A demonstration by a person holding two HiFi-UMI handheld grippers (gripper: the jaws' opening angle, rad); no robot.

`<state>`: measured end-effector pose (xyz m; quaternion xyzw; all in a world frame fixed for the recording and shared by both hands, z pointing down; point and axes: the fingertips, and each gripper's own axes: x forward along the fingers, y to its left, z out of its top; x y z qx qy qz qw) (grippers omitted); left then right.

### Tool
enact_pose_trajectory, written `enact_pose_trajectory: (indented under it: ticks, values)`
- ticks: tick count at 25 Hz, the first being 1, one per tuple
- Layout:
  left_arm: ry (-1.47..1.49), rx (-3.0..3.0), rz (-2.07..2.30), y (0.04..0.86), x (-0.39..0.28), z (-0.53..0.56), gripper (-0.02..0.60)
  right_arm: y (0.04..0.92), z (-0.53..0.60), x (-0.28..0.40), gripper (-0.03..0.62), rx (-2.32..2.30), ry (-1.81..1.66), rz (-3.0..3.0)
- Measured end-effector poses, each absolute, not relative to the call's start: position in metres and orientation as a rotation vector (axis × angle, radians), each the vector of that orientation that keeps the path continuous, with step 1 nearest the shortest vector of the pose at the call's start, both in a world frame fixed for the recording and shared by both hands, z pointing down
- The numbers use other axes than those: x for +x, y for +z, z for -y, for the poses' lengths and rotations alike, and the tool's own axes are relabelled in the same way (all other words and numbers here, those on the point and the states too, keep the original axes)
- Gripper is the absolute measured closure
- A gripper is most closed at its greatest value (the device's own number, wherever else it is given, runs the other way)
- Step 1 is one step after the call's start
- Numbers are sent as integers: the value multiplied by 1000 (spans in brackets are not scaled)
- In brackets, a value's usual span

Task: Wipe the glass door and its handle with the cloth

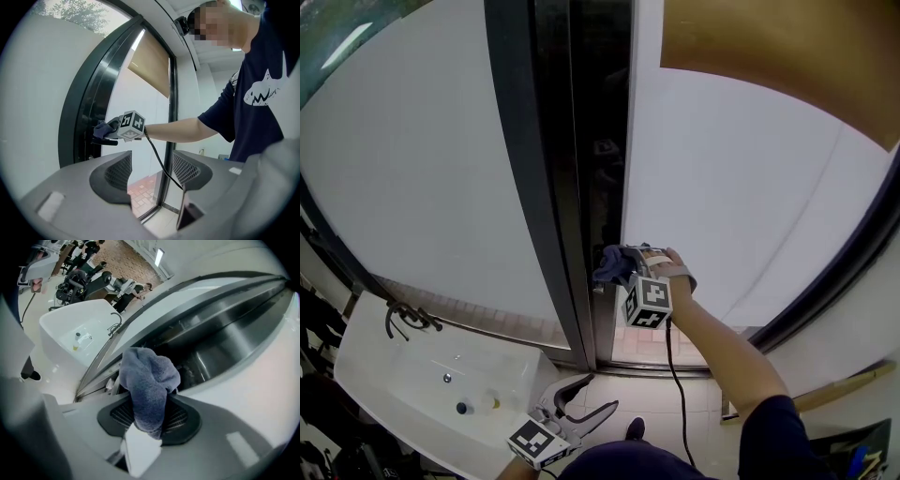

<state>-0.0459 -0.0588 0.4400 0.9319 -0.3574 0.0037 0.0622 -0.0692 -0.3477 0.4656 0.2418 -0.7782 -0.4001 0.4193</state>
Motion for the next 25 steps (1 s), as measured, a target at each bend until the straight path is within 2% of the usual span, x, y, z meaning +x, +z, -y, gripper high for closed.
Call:
enact_pose_trajectory:
  ticks: [17, 20, 25]
  values:
    - [29, 2815, 1052, 444, -50, 56, 314, 474, 365, 52, 451, 845, -879, 1774]
    - [20, 2814, 1048, 447, -52, 53, 319, 460, 349, 40, 451, 841, -850, 1892]
    - [20, 2822, 1041, 441, -47, 52, 319, 438, 318, -42, 451, 690, -784, 2166]
